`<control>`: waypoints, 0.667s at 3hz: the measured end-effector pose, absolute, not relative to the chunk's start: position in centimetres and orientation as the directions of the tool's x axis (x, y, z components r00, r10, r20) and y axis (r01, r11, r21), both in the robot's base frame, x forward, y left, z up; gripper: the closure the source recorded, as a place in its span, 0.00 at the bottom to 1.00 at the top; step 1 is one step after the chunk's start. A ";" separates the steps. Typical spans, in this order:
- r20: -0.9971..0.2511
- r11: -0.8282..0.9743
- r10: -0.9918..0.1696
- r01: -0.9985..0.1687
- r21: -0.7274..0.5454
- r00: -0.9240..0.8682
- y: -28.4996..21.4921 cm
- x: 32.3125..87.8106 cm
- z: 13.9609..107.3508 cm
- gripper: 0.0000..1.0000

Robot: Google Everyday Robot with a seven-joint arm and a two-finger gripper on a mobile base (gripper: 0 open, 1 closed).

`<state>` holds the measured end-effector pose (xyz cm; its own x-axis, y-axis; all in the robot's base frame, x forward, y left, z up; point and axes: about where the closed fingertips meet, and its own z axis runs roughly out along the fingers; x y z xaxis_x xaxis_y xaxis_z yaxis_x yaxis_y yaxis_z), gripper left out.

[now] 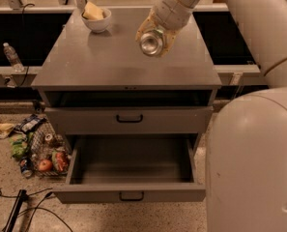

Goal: Place green can into middle drawer

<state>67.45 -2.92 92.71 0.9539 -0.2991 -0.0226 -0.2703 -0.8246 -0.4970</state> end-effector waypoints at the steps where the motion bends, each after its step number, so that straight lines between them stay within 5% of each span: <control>1: -0.016 -0.820 -0.303 -0.269 -0.505 0.953 -2.6 67.9 92.6 1.00; 2: -0.020 -0.824 -0.286 -0.257 -0.505 0.958 -2.0 66.8 92.7 1.00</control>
Offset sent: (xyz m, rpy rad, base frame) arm -0.1028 0.0452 -0.0028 0.0002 0.0327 0.1330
